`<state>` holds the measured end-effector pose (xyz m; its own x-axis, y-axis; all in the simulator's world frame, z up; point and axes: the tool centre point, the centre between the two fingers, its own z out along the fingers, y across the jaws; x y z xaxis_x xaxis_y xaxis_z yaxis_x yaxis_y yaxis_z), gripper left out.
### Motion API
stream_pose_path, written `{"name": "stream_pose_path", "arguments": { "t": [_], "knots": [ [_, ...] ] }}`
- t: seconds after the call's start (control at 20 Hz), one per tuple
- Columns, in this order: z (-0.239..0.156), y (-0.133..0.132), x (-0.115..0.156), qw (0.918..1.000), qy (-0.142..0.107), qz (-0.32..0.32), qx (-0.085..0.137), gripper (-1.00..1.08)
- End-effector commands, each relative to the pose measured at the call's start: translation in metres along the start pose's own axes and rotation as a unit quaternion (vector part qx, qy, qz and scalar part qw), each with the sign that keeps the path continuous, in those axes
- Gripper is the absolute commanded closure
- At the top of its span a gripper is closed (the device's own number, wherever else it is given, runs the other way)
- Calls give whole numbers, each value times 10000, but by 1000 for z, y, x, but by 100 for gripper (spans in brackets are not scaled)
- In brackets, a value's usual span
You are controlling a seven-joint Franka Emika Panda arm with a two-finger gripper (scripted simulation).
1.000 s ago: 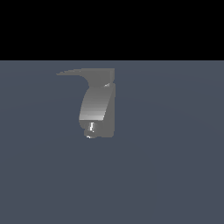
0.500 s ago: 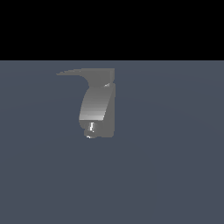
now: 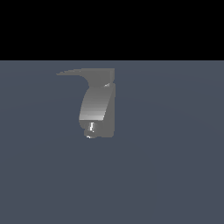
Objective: Turn on the faucet by rotating a designated handle.
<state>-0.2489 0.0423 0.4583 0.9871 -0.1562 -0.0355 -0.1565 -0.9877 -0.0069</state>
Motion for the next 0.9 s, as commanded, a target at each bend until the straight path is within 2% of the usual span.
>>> {"name": "stream_pose_path", "arguments": {
  "t": [0.0, 0.45, 0.85],
  "knots": [
    [6, -11, 3, 9997, 2, 238, 5, 108],
    [31, -52, 21, 9932, 15, 1168, 28, 108],
    [53, -86, 44, 9799, 26, 1994, 50, 108]
  ]
}}
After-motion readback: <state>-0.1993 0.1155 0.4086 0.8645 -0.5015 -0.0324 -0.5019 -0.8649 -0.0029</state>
